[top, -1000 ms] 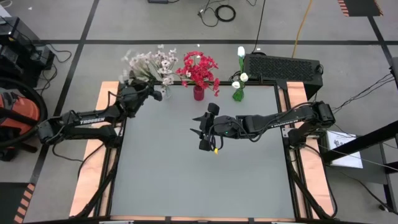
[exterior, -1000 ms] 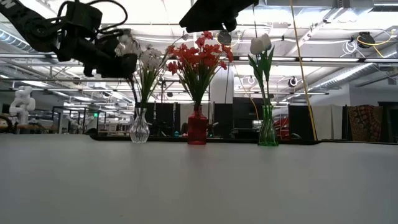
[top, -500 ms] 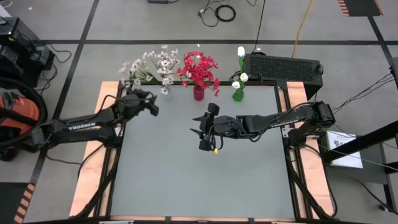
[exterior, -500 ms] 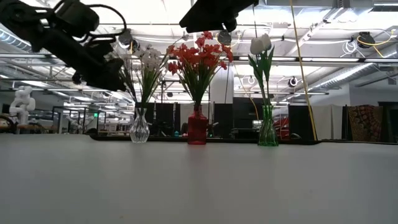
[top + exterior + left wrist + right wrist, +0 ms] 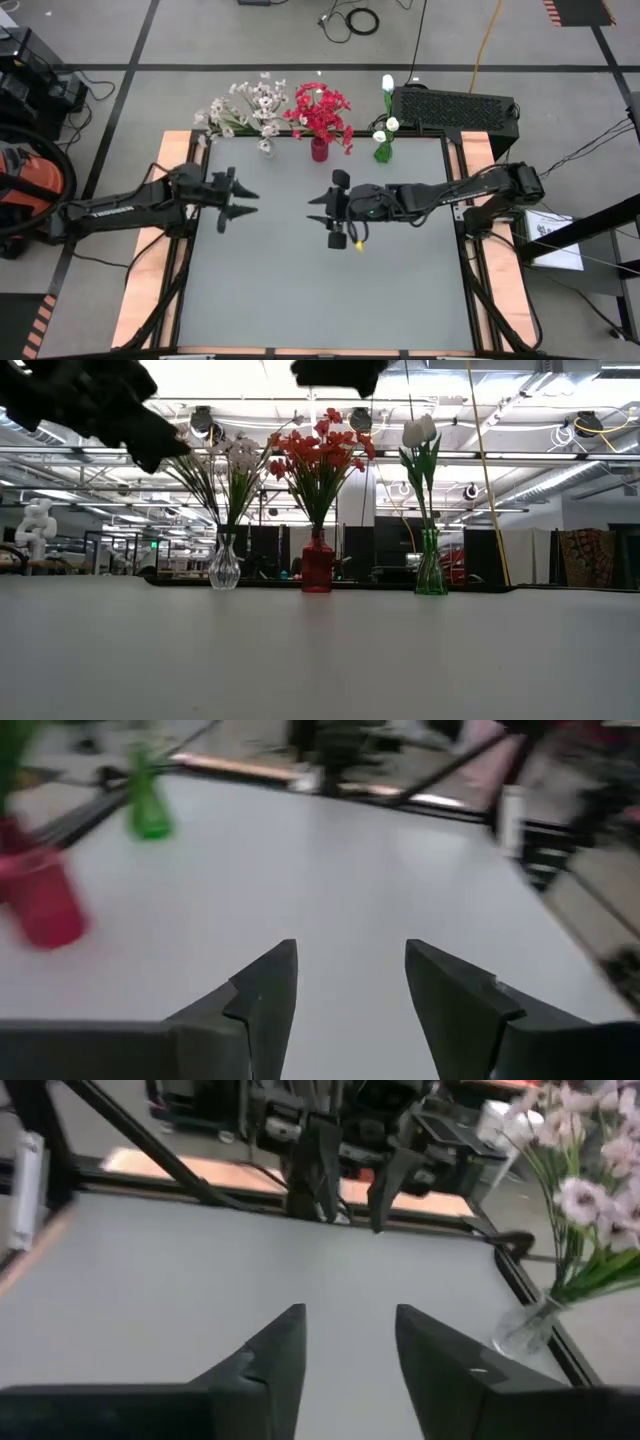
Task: Sort flowers into vase by color
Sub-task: Return to Home Position
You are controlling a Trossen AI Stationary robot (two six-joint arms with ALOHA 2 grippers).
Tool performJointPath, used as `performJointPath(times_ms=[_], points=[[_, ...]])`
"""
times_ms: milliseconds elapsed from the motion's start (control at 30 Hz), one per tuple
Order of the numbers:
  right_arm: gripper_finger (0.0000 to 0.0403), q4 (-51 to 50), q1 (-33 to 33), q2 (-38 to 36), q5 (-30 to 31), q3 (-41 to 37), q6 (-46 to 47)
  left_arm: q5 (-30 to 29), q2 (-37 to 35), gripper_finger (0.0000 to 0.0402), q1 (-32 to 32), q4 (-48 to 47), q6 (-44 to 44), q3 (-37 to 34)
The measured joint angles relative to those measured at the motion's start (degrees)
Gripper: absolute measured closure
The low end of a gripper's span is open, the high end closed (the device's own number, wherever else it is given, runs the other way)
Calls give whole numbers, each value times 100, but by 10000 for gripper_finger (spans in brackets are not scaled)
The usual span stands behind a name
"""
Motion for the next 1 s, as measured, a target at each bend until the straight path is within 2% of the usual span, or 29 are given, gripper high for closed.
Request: performJointPath(times_ms=[133,267,333,467,533,600,833,900,1000], points=[[285,-238,45,-312,-225,5,24,-12,-344,210,-389,-386,7,2],[320,-826,193,-537,-400,7,-12,-759,-703,210,-764,-783,12,-30],[337,-1017,273,-595,-510,7,-7,-948,-882,210,-946,-418,212,-224],[373,-1024,425,-609,-517,-74,-63,-914,-1057,216,-1245,1513,349,-917],[391,-819,455,-612,-518,-266,-102,-714,-1048,232,-1352,2175,455,-1245],[399,-577,455,-612,-526,-522,-72,-697,-1048,256,-1393,2381,477,-1485],[402,1150,400,-683,-749,-2046,435,-861,-1049,385,-1388,2662,371,-1763],[402,1601,400,-670,-765,-2455,624,-962,-1047,393,-1416,2657,317,-1818],[402,2125,415,-687,-768,-2988,837,-1431,-1045,396,-1549,2641,328,-1915]])
